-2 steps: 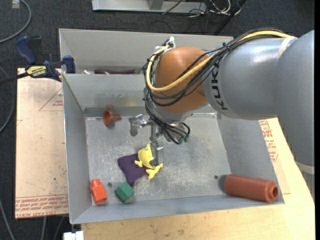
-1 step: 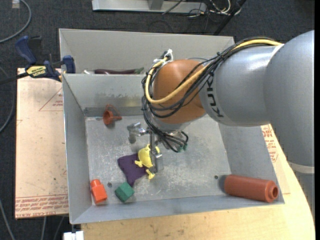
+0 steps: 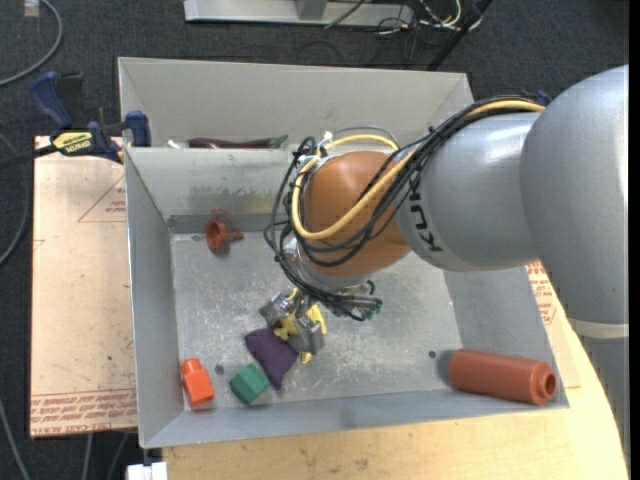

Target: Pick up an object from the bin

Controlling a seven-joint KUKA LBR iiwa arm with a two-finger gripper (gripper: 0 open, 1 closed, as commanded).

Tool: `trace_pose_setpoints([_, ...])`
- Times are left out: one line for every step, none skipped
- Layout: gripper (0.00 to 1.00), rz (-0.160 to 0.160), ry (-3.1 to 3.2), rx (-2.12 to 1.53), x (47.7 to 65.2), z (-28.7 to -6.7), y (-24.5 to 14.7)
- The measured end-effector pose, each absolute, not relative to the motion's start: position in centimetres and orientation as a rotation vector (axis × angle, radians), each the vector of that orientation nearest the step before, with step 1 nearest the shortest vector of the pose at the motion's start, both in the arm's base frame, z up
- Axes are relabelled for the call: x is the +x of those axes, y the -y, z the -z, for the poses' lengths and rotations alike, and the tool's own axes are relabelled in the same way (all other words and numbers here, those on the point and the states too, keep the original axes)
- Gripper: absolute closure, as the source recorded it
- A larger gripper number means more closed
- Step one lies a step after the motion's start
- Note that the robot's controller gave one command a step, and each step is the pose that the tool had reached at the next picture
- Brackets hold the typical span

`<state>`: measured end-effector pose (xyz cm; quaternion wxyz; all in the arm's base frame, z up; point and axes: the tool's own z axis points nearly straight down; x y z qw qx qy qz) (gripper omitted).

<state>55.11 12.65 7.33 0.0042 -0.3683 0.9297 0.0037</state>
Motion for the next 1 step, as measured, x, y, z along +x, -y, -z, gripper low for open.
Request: trace_pose_setpoints([1.0,-0.012,-2.913,-1.154,55.12,-7.33,-12.65])
